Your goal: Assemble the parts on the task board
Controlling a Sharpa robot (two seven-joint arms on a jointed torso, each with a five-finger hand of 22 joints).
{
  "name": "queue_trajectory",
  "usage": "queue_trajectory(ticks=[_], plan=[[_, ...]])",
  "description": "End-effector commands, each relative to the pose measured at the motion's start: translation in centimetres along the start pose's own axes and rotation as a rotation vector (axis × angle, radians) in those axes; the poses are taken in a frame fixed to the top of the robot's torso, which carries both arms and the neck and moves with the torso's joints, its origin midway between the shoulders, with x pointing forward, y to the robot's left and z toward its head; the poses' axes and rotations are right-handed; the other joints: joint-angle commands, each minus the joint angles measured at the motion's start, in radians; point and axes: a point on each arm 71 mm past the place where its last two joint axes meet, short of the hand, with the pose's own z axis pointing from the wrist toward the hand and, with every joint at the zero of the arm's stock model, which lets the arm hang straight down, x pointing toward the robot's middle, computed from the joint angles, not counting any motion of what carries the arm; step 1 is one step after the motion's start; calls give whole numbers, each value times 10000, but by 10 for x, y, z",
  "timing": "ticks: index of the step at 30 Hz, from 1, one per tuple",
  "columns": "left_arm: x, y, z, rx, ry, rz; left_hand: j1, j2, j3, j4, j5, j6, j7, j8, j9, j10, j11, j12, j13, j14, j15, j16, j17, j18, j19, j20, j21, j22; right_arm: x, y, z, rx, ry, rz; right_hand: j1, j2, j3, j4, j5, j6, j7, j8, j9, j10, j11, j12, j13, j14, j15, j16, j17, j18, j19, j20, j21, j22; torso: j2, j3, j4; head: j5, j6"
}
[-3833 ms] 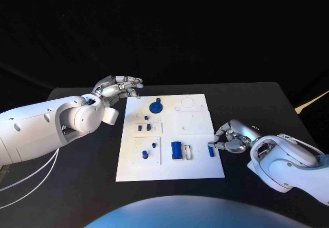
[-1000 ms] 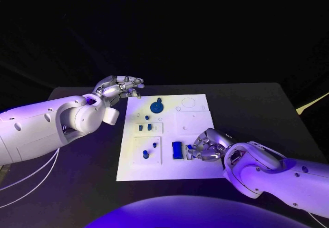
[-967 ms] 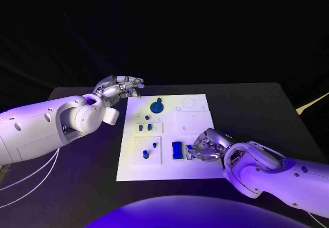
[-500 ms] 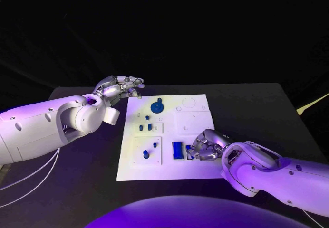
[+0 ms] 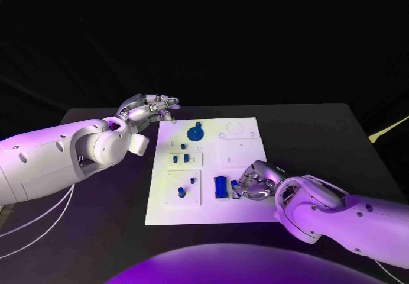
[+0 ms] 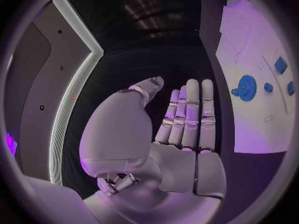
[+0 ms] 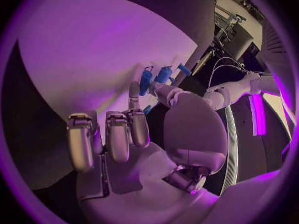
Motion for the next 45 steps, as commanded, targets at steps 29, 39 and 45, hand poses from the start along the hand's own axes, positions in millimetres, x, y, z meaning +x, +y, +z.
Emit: queue_trajectory(ticks=[29, 39, 45], plan=[[0, 0, 0, -50, 107, -13, -39, 93, -53, 12, -44, -78, 20, 70, -19, -87, -1, 84, -14, -36, -15, 21, 4, 101, 24, 71, -45, -17, 0, -1, -5, -182, 23, -152, -554, -67, -1322, 571, -851, 118, 90, -197, -118, 344, -21, -219, 1619, 953, -28, -62, 2329, -142, 1046, -60, 44, 2635, -14, 5, 6, 38, 1], [-1, 1, 1, -74, 40, 10, -37, 100, -51, 12, -42, -77, 19, 73, -20, -91, 0, 87, -14, -34, -14, 29, 7, 101, 25, 72, -44, -18, 0, 3, -11, -266, 130, -114, -512, 28, -1368, 647, -807, 178, 70, -182, -117, 404, -37, -87, 1703, 964, -33, -40, 2375, -142, 1046, -62, 44, 2635, -3, 9, -13, 53, 1], [-1, 1, 1, -100, 24, 15, -41, 103, -53, 16, -42, -77, 20, 75, -20, -94, 0, 89, -15, -34, -13, 34, 9, 101, 26, 73, -43, -19, 2, 3, -12, -250, 285, -110, -507, 43, -1379, 665, -802, 203, 62, -173, -114, 406, -42, -85, 1705, 967, -36, -34, 2388, -142, 1046, -64, 44, 2635, -1, -4, -2, 41, 1]])
